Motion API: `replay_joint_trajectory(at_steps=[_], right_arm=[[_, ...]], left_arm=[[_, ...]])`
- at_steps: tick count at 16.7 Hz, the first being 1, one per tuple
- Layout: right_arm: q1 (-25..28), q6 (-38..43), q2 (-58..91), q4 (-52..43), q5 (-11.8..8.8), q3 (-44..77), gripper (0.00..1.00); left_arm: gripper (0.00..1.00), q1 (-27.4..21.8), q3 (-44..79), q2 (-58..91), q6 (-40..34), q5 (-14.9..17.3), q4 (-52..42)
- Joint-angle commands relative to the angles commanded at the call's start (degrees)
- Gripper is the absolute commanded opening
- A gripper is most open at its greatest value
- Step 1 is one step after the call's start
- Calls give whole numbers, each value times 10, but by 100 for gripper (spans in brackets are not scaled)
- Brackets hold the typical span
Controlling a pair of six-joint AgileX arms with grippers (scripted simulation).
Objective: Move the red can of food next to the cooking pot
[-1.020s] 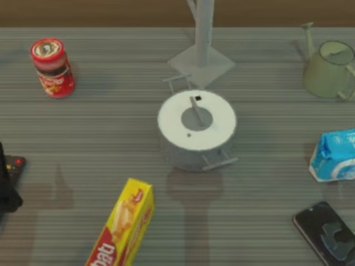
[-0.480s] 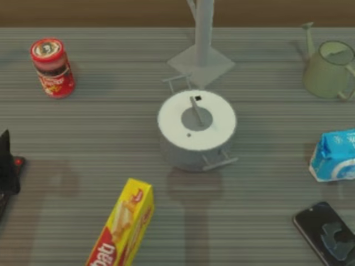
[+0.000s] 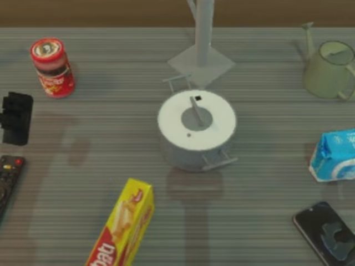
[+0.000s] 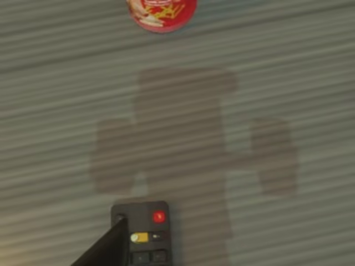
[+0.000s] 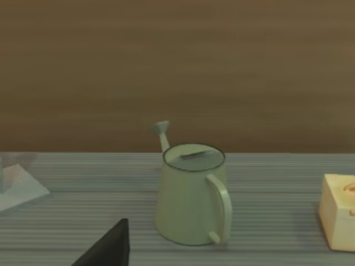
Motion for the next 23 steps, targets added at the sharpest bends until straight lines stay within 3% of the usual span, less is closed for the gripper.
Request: replay_joint_trajectory(at_steps=[7,12,18,23], right_arm=[[0,0,0,0,0,0,100],[0,0,0,0,0,0,100],[0,0,0,0,0,0,100],[0,0,0,0,0,0,100]], left_arm=[[100,3,343,402,70,19,-199],[100,8,592,629,118,24,-292],[100,16,833,791,159,20,-338],[100,19,901,829,170,17,-343]])
